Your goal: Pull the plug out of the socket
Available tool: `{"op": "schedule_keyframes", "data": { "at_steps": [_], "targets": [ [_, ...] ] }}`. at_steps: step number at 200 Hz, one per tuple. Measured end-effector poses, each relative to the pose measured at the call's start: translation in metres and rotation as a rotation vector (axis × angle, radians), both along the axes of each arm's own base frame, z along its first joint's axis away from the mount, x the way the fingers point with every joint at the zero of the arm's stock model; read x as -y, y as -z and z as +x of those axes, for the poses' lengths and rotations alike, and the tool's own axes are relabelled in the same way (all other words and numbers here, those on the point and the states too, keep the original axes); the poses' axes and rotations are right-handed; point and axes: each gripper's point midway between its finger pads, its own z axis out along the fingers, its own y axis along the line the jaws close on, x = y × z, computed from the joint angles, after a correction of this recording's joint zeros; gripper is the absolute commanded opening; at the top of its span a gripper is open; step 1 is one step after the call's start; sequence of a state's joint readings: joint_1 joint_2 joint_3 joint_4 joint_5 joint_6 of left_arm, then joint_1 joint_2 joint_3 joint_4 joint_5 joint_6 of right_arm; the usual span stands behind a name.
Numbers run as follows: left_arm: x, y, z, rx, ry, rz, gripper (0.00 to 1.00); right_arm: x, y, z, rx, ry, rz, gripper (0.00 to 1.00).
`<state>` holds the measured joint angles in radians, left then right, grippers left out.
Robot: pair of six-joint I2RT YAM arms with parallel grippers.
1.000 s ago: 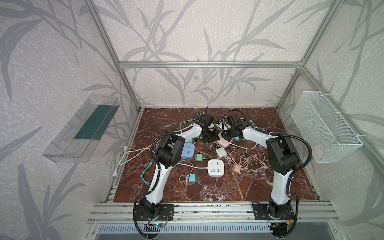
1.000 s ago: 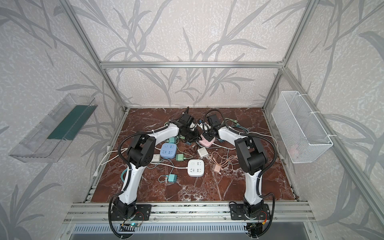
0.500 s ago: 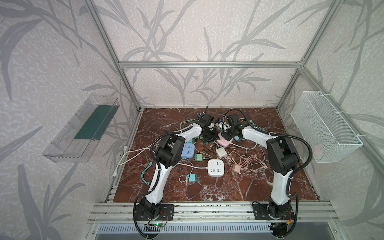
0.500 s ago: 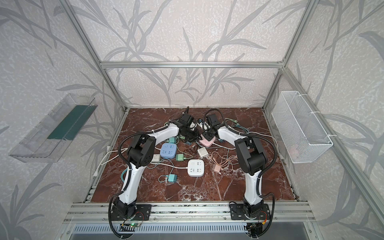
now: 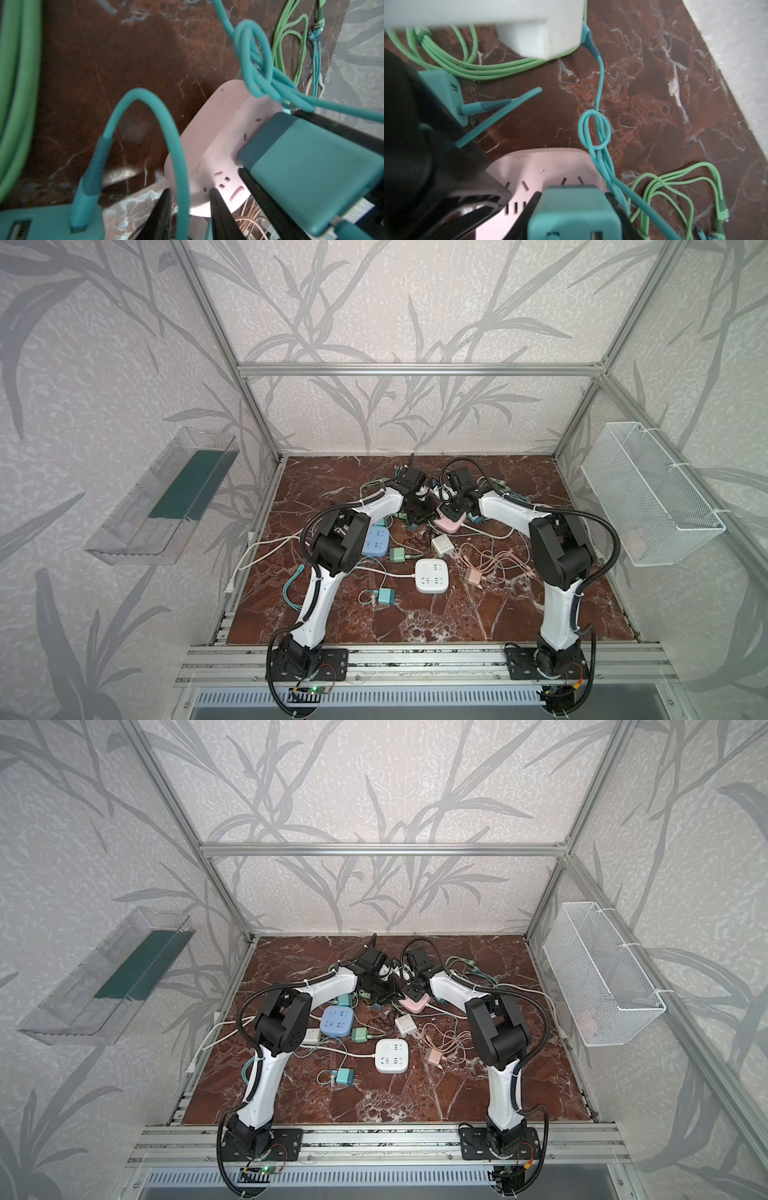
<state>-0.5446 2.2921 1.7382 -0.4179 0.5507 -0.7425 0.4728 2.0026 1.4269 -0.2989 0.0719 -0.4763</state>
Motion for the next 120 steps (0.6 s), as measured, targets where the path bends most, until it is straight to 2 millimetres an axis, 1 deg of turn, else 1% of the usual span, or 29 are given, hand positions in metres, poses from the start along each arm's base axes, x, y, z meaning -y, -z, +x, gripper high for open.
{"op": "schedule_keyframes", "data": {
  "at_steps": [24, 78, 120],
  "targets": [
    [0.0005, -0.0006, 0.0011, -0.01, -0.012, -0.018, 0.31, 0.0009, -0.0006, 0.001, 0.003, 0.006, 0.002, 0.1],
    [0.0027, 0.0016, 0.0022, -0.015, -0.031, -0.042, 0.3, 0.0069, 0.0004, 0.0025, -0.067, 0.057, 0.134, 0.11],
    [0.0036, 0.0012, 0.0033, -0.032, -0.055, -0.066, 0.3, 0.0072, 0.0028, 0.0013, -0.05, 0.037, 0.079, 0.11]
  ]
}}
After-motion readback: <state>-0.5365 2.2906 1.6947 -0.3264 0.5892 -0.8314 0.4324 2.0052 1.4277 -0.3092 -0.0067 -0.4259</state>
